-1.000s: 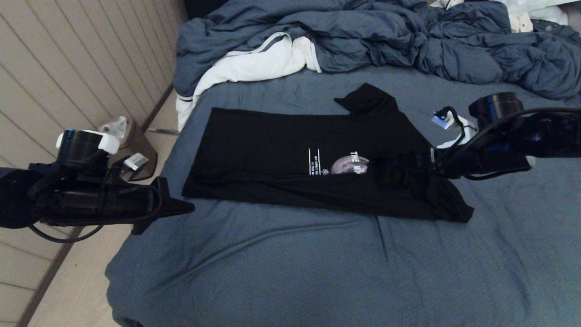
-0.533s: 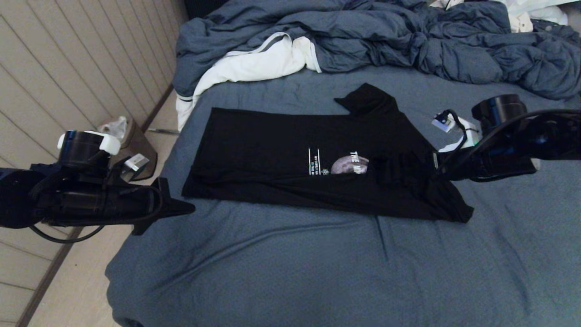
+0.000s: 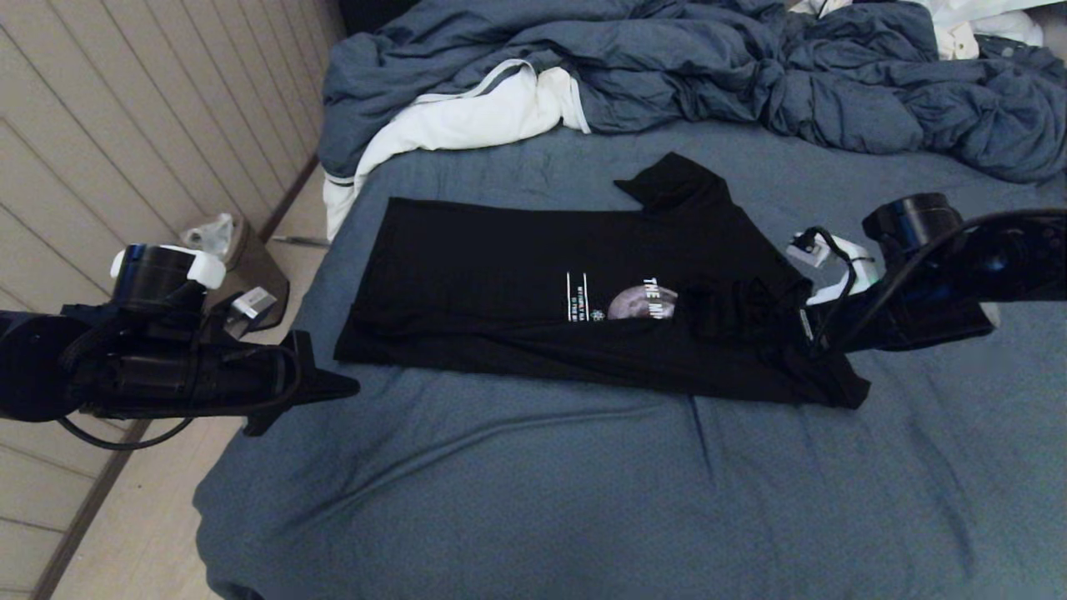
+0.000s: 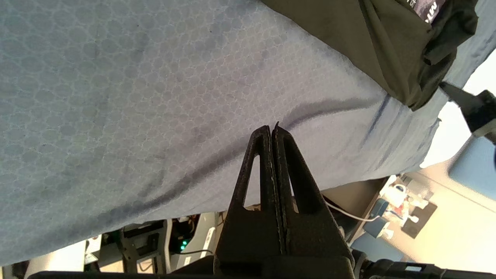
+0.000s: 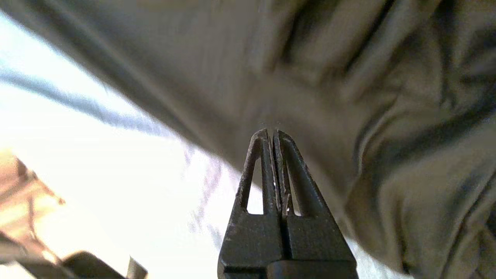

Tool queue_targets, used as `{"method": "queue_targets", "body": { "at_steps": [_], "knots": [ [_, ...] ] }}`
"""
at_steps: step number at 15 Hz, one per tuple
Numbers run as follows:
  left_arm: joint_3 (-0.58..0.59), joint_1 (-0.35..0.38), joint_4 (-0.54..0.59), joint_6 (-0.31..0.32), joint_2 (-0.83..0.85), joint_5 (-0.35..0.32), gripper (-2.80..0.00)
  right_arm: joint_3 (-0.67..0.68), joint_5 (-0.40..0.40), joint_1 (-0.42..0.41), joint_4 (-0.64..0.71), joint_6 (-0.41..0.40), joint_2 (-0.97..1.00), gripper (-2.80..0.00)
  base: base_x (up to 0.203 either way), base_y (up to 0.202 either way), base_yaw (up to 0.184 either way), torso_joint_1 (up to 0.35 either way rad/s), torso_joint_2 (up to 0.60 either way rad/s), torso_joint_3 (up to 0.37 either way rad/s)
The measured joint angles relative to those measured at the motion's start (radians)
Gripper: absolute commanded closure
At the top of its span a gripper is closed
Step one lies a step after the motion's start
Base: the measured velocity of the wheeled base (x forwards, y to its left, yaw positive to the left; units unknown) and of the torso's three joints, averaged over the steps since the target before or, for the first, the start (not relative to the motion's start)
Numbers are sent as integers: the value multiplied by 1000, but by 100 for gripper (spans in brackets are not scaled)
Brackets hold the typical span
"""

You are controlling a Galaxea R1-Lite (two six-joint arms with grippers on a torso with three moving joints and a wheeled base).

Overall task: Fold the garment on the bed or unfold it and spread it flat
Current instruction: Fold the black T-shirt

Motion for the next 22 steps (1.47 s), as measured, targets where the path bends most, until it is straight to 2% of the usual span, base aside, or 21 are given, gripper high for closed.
{"method": "queue_targets", "body": {
  "at_steps": [2,5,11,17,20,22],
  "knots": [
    [0,-1,0,0,1,-1,0,0,-18,0,9,-12,8,0,0,0,0,0,0,0],
    [1,-5,0,-1,4,-2,0,1,-92,10,7,-29,36,0,0,0,0,0,0,0],
    [1,-14,0,-15,5,-1,0,-59,-106,31,-3,-20,125,0,0,0,0,0,0,0],
    [-1,-16,0,-15,6,-1,0,-274,-124,57,6,77,202,0,0,0,0,0,0,0],
    [-3,-15,0,-15,6,-2,0,-391,-204,70,7,126,277,0,0,0,0,0,0,0],
    [-3,-16,-1,-15,7,-1,0,-465,-251,80,3,186,319,0,0,0,0,0,0,0]
  ]
}}
